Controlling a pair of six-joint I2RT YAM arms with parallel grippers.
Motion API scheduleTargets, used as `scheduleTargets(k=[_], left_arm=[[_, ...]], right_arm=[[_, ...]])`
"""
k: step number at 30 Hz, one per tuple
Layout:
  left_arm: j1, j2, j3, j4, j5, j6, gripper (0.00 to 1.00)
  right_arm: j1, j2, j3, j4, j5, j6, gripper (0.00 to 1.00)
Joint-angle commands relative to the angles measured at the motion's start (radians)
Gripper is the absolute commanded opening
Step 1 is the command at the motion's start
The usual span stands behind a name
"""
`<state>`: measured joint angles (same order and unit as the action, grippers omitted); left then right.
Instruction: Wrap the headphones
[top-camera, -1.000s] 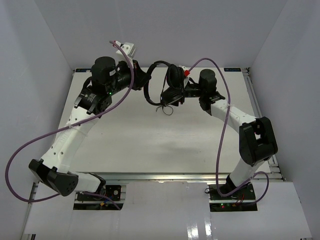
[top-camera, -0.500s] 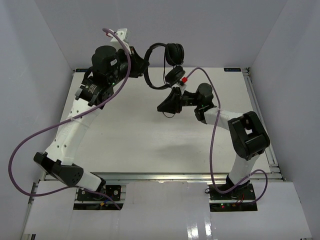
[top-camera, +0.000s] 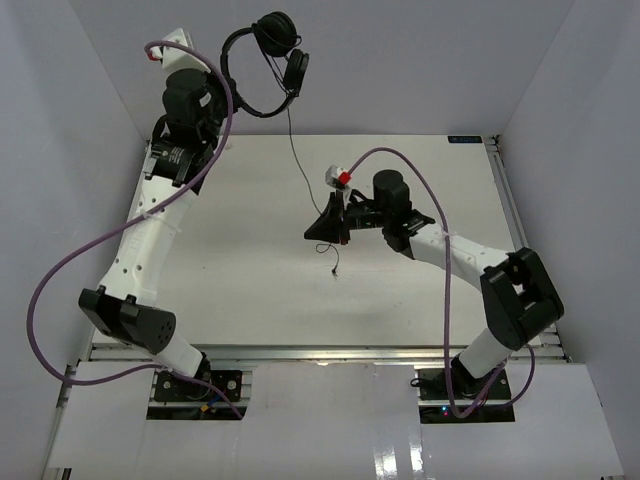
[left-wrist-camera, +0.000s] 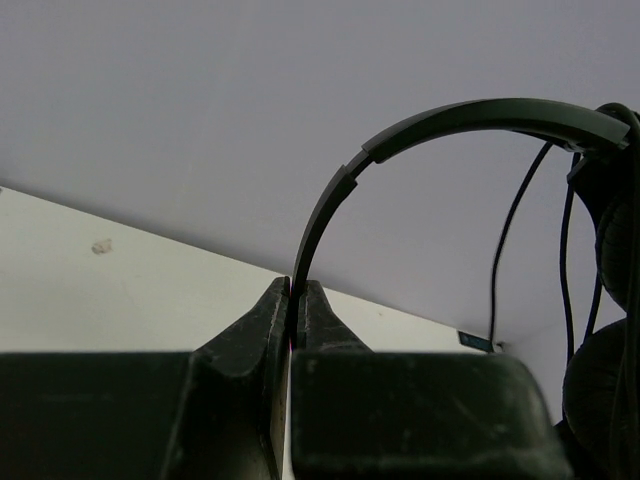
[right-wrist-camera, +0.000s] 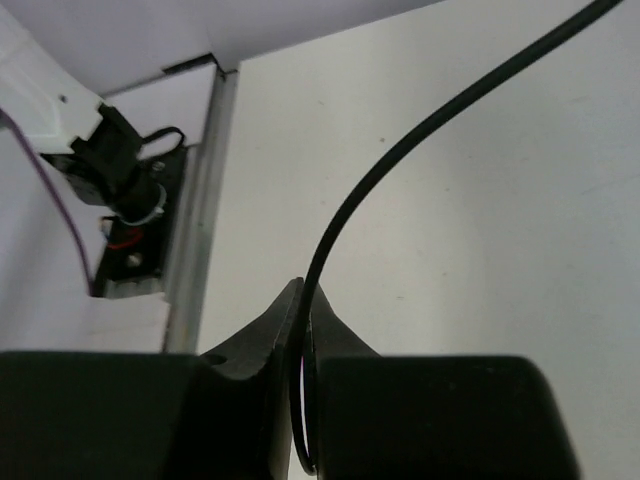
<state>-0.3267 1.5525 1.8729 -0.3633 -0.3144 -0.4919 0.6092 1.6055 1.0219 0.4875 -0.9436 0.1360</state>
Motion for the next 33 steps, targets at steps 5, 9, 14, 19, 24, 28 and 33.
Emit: scheduleTargets(k=[5,9,14,19,24,28,33], left_arm=[[0.002,0.147,-0.110,0.160,-0.193,0.271,0.00],[-0.002,0.163,-0.261,0.193,-0.187,0.332,0.00],[-0.011,0.147,-0.460,0.258,-0.080,0.362,0.00],[-0.056,0.077,-0.611,0.271,0.062,0.368,0.00],[-0.110,-0.048,-0.759,0.290,0.235,0.348,0.00],[-0.150,-0.156,-0.872,0.309,0.376,0.342,0.00],[-0.180,-0.245,-0.911,0.319,0.508,0.330,0.00]], right_arm=[[0.242,-0.159,0.280,-0.861,0.776,-0.820,0.08],[0.315,-0.227,0.302,-0.816,1.158,-1.003,0.08],[0.327,-0.245,0.324,-0.701,1.390,-1.226,0.08],[0.321,-0.219,0.343,-0.602,1.442,-1.320,0.08],[0.265,-0.199,0.351,-0.564,1.368,-1.266,0.08],[0.174,-0.187,0.352,-0.545,1.230,-1.140,0.08],[0.091,-0.158,0.354,-0.543,1.076,-1.033,0.08]])
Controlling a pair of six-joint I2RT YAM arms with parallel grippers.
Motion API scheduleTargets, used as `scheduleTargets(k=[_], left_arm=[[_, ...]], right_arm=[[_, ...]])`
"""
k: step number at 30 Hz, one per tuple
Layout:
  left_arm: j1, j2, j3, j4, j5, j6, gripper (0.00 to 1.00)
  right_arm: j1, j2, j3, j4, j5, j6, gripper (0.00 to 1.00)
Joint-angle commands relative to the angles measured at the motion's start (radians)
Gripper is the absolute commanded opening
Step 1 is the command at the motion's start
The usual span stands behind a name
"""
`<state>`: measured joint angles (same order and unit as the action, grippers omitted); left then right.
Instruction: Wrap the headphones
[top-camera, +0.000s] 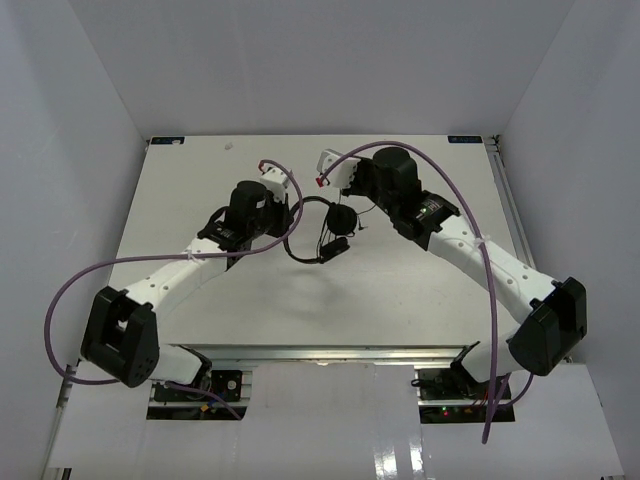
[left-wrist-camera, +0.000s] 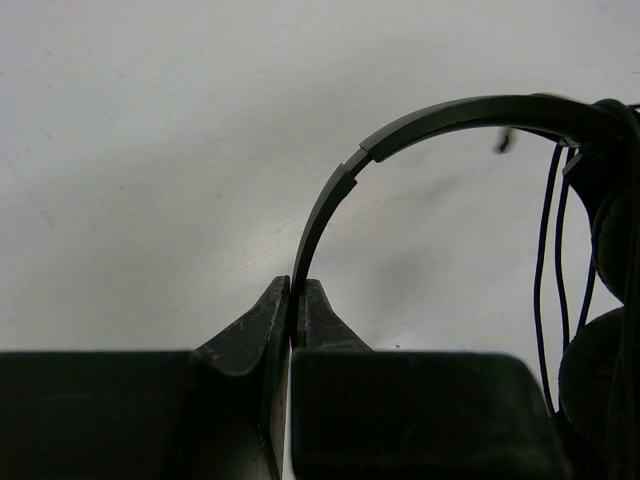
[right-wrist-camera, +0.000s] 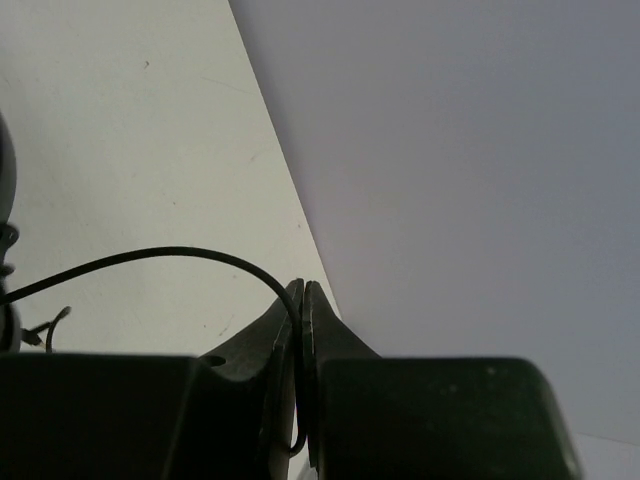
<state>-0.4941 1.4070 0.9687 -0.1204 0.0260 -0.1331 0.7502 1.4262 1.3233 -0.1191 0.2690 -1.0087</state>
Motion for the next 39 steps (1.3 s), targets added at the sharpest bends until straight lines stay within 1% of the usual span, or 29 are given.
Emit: scheduleTargets(k=[1,3,6,7,10,13,14,15,17,18,21,25,27,29,32,33,35,38,39], left_arm=[[-0.018,-0.125,-0.006,0.074,0.198,-0.035,0.00],[-0.024,-0.178,-0.005,0.077,0.253,-0.048,0.00],[-0.024,-0.250,0.007,0.082,0.296,-0.082,0.00],[-0.024,-0.267,0.018,0.083,0.304,-0.101,0.00],[-0.024,-0.290,0.070,0.095,0.313,-0.153,0.00],[-0.024,-0.296,0.122,0.140,0.296,-0.223,0.00],[-0.024,-0.294,0.147,0.152,0.279,-0.249,0.00],[-0.024,-0.289,0.170,0.167,0.262,-0.267,0.00],[-0.024,-0.276,0.218,0.193,0.226,-0.300,0.00],[-0.024,-0.266,0.246,0.198,0.206,-0.311,0.00],[-0.024,-0.231,0.336,0.185,0.150,-0.337,0.00],[-0.023,-0.171,0.419,0.126,-0.020,-0.365,0.00],[-0.017,-0.150,0.457,0.082,-0.144,-0.375,0.00],[0.001,-0.132,0.481,0.065,-0.225,-0.378,0.00],[0.057,-0.101,0.500,0.047,-0.259,-0.389,0.00],[0.078,-0.087,0.502,0.044,-0.269,-0.387,0.00],[0.114,-0.061,0.504,0.034,-0.272,-0.394,0.00],[0.133,-0.003,0.520,0.006,-0.315,-0.343,0.00],[0.134,0.030,0.532,-0.003,-0.335,-0.316,0.00]], right_arm=[[-0.075,0.033,0.055,0.062,-0.172,0.141,0.08],[-0.111,0.058,0.061,0.058,-0.224,0.186,0.08],[-0.188,0.080,0.059,0.051,-0.417,0.313,0.08],[-0.217,0.086,0.056,0.049,-0.498,0.363,0.08],[-0.296,0.114,0.034,0.049,-0.813,0.492,0.09],[-0.318,0.146,-0.004,0.109,-1.060,0.668,0.09],[-0.319,0.158,-0.044,0.203,-1.168,0.775,0.09],[-0.318,0.163,-0.093,0.334,-1.235,0.903,0.09],[-0.312,0.174,-0.187,0.604,-1.341,1.148,0.10],[-0.307,0.185,-0.217,0.726,-1.370,1.241,0.11],[-0.287,0.217,-0.216,0.862,-1.398,1.344,0.11],[-0.266,0.224,-0.251,1.032,-1.409,1.516,0.12],[-0.259,0.206,-0.288,1.073,-1.406,1.531,0.12],[-0.255,0.173,-0.330,1.055,-1.399,1.500,0.12],[-0.249,0.121,-0.375,0.974,-1.381,1.416,0.12],[-0.247,0.099,-0.379,0.920,-1.369,1.391,0.11],[-0.236,0.060,-0.367,0.782,-1.335,1.251,0.08],[-0.191,0.012,-0.284,0.444,-1.212,0.980,0.08],[-0.163,0.007,-0.230,0.287,-1.132,0.912,0.08]])
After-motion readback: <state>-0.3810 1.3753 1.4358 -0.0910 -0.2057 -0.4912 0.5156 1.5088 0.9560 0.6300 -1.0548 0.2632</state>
